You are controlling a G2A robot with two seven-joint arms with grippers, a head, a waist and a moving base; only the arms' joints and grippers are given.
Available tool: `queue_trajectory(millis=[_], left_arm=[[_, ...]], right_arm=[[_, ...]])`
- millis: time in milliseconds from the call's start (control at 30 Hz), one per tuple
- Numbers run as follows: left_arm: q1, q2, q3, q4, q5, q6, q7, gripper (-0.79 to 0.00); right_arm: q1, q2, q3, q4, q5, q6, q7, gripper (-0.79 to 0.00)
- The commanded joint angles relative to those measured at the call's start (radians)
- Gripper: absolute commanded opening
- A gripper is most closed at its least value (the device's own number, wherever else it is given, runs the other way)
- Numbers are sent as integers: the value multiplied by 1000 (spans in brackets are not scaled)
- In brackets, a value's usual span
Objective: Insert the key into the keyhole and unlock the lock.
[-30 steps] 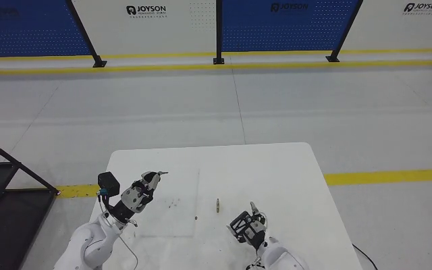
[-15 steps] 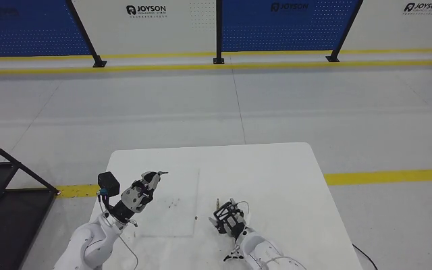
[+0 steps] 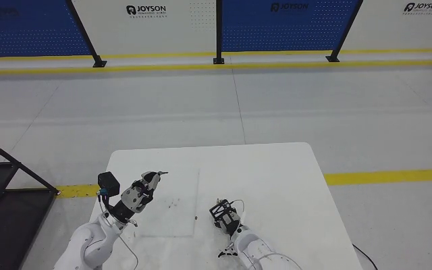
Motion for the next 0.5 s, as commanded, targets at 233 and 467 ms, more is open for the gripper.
queue_trajectory(millis=[233,467], left_arm=[[0,0,0,0,0,0,0,-785],[0,0,0,0,0,0,0,-785]], right_arm=[[20,-17,-6,35,14,24,-7,-582],[15,-19,7,34,19,25,-30,-785]])
